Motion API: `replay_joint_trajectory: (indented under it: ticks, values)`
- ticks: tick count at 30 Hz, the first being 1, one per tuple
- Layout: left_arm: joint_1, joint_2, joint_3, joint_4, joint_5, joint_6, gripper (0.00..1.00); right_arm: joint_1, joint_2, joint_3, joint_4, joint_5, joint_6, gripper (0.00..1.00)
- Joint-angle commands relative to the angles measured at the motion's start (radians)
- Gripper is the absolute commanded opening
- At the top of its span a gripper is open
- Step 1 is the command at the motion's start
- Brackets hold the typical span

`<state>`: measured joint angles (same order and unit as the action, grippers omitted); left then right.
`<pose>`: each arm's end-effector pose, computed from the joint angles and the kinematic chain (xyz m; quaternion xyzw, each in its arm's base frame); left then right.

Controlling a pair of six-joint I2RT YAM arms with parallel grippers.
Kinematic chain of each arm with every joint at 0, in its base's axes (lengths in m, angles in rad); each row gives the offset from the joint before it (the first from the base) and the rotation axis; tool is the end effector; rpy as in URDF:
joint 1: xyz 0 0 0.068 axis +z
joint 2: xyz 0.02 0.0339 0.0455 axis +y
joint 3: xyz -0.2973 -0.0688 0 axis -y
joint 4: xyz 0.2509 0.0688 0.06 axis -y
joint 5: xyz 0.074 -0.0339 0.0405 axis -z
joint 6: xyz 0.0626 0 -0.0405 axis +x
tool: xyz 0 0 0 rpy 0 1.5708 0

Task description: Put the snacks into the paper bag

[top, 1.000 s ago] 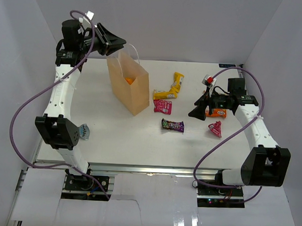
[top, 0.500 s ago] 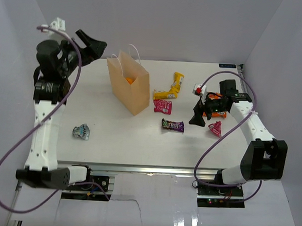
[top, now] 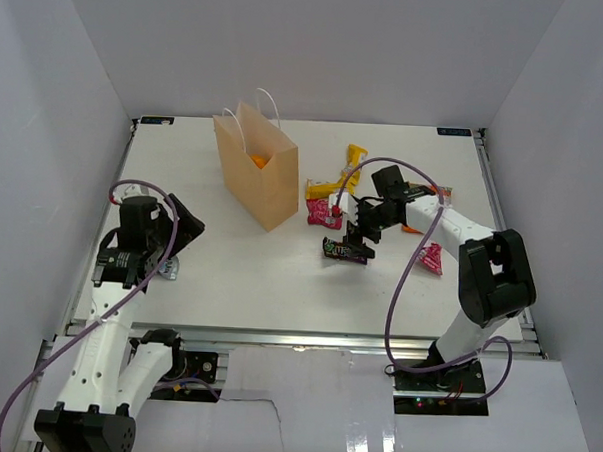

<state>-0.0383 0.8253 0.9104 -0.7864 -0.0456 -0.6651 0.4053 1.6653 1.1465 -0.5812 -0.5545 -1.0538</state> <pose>0.1675 -0.0036 0.3250 -0.2887 0.8596 -0.1256 0.4024 0.3118 0.1696 0.2238 -0.6710 0.6547 0.1808 0.2974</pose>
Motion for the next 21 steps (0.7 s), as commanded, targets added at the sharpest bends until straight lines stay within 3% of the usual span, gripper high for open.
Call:
replay_joint_trajectory:
  ticks: [1,5,10,16,21]
  values:
    - [0.0,-0.103,-0.063,-0.03,0.018,-0.121,0.95,0.049,0.028,0.044,0.098,0.059,0.071,0.95]
    - [0.0,-0.158,-0.143,-0.024,0.036,-0.194,0.95,0.084,0.1,0.068,0.072,0.079,0.109,0.99]
    - [0.0,-0.192,-0.176,-0.022,0.036,-0.225,0.95,0.086,0.157,0.073,0.089,0.117,0.175,0.86]
    - [0.0,-0.201,-0.18,-0.031,0.012,-0.248,0.95,0.086,0.16,0.033,0.11,0.162,0.183,0.64]
    - [0.0,-0.196,-0.185,-0.039,0.004,-0.272,0.95,0.084,0.137,0.012,0.107,0.148,0.206,0.35]
